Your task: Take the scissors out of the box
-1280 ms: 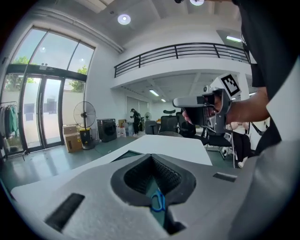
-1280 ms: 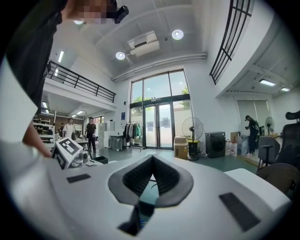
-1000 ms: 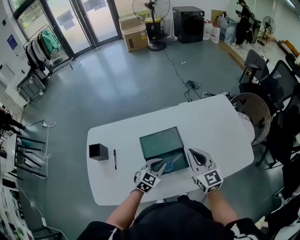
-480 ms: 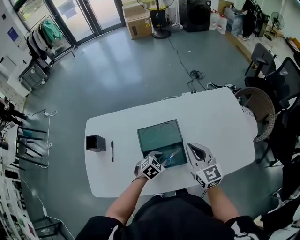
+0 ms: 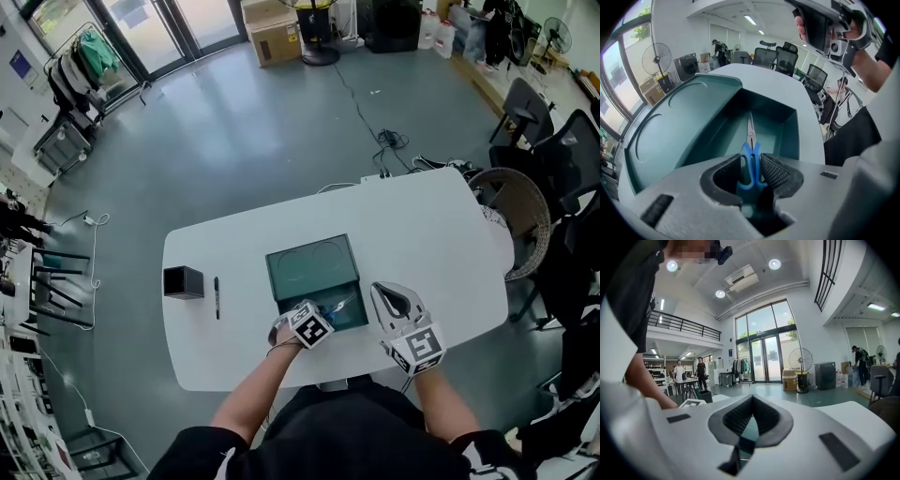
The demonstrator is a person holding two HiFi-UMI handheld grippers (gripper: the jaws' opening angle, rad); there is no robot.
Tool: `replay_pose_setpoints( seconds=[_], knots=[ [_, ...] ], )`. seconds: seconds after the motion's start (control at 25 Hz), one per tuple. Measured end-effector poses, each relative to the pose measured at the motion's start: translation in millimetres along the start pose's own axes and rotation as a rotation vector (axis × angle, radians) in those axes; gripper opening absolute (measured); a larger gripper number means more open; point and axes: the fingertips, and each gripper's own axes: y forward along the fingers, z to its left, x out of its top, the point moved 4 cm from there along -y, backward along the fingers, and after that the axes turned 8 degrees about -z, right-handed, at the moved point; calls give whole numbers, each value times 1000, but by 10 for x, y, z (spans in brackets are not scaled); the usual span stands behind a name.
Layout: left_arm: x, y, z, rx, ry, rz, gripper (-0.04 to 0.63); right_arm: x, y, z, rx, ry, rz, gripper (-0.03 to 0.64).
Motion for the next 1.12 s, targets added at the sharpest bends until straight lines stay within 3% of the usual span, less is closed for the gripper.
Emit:
replay_pose_setpoints(
  seconds=[0.2,0.6,0.8,1.12],
  knots=[
    [-60,102,24,-1,8,60,143,-14,45,-32,9,0,0,5],
    [-83,80,50,-2,42,42,103,-47,70,3,8,12,2,5],
    [-78,34,67,15,43,6,99,-37,52,21,-1,8,-3,5],
    [94,-348,39,78,117,-84,97,-31,36,65,-19,8,-2,5]
  ],
)
